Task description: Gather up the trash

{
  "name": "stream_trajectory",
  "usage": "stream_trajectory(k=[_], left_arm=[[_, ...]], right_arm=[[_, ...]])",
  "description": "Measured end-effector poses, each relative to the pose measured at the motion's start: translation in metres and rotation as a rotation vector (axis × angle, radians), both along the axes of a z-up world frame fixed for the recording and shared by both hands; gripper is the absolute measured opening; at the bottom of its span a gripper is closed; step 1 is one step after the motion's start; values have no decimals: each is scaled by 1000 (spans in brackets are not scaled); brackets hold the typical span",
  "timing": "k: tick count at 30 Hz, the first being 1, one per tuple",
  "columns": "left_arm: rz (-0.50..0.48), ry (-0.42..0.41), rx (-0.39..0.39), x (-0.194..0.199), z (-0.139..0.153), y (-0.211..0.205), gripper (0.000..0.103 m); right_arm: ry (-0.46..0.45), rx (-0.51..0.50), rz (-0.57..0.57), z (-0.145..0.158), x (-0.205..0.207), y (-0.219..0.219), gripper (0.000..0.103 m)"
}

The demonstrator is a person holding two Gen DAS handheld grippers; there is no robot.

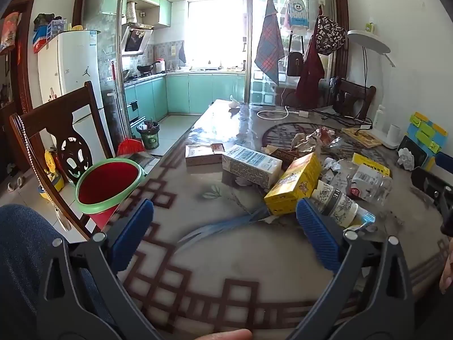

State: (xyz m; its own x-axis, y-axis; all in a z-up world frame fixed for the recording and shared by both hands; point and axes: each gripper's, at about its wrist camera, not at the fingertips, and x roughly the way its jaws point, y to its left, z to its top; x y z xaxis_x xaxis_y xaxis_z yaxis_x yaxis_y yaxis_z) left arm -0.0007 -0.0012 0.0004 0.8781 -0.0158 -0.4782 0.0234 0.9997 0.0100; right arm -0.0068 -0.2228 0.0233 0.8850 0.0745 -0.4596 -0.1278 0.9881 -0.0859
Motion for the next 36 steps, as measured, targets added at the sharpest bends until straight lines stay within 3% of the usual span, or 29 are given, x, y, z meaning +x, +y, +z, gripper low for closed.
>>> stream_trajectory(k=[3,7,9,19,36], left_arm=[[6,3,-11,-1,0,2,99],[46,-34,35,-9,4,-3,99],[56,-16,7,-5,1,2,99],[0,-5,-5,-4,7,2,99],[12,-26,3,-6,6,-2,99]], right_arm=[[3,-1,0,0,0,0,97],[5,-5,1,-1,1,1,97],[4,-9,1,0,0,3,97],[28,35,9,-5,4,-6,97],[33,67,39,1,3,-3,97]])
